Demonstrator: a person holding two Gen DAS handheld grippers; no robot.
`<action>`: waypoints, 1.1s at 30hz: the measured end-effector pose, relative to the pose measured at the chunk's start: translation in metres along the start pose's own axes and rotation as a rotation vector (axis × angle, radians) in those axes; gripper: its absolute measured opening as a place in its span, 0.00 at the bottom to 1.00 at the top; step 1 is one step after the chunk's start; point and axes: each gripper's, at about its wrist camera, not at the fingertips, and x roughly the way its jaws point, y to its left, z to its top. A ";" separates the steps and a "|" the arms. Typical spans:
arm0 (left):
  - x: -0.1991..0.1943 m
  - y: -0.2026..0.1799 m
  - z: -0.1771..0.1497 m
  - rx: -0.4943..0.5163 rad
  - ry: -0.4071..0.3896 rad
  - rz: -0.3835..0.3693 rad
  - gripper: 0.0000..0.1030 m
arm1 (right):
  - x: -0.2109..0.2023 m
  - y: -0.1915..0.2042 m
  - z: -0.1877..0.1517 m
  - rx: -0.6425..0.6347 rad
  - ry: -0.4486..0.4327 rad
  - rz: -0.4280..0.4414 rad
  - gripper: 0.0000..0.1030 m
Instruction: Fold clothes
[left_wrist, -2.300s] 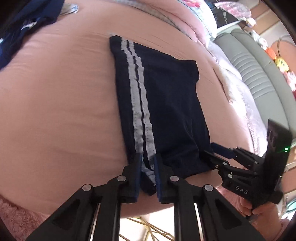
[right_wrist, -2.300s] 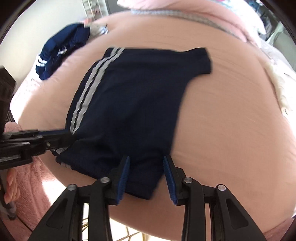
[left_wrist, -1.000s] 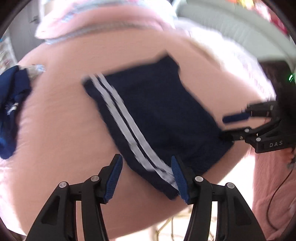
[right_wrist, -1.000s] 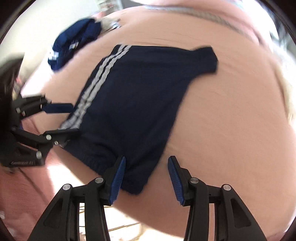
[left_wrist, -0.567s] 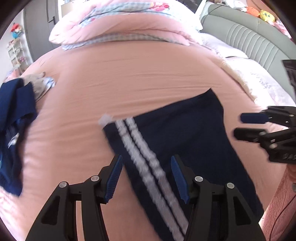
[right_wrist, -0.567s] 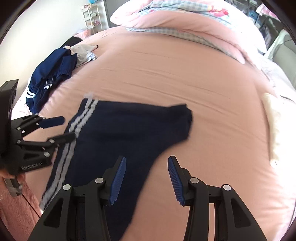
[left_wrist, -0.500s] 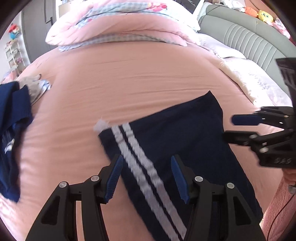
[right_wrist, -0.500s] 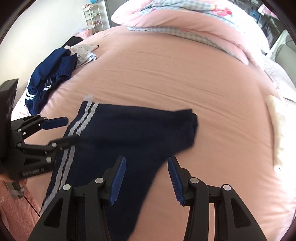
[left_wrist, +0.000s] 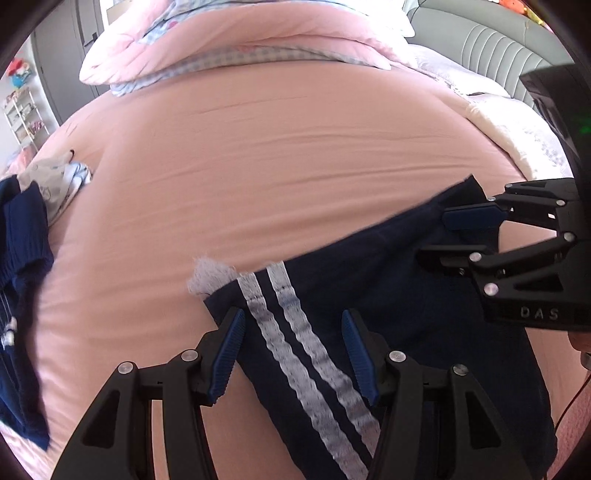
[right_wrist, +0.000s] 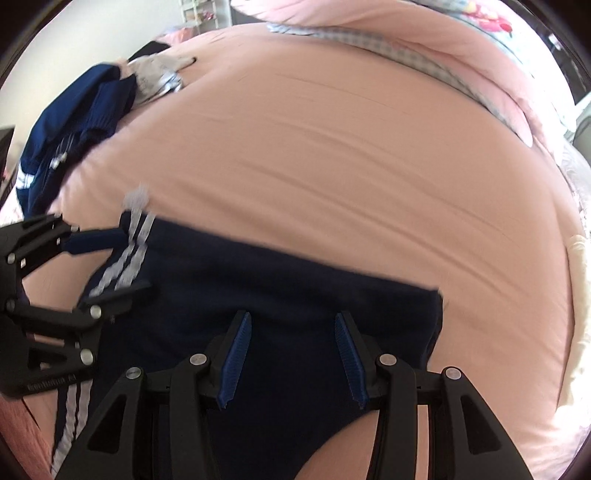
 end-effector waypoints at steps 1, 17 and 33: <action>0.002 0.002 0.004 -0.008 -0.002 0.003 0.50 | 0.003 -0.002 0.005 0.008 -0.002 0.002 0.45; -0.055 0.004 -0.067 -0.324 0.114 -0.117 0.50 | -0.057 0.050 -0.077 0.029 0.021 0.160 0.45; -0.076 -0.045 -0.124 -0.368 0.166 -0.262 0.08 | -0.092 0.047 -0.165 0.113 0.054 0.078 0.45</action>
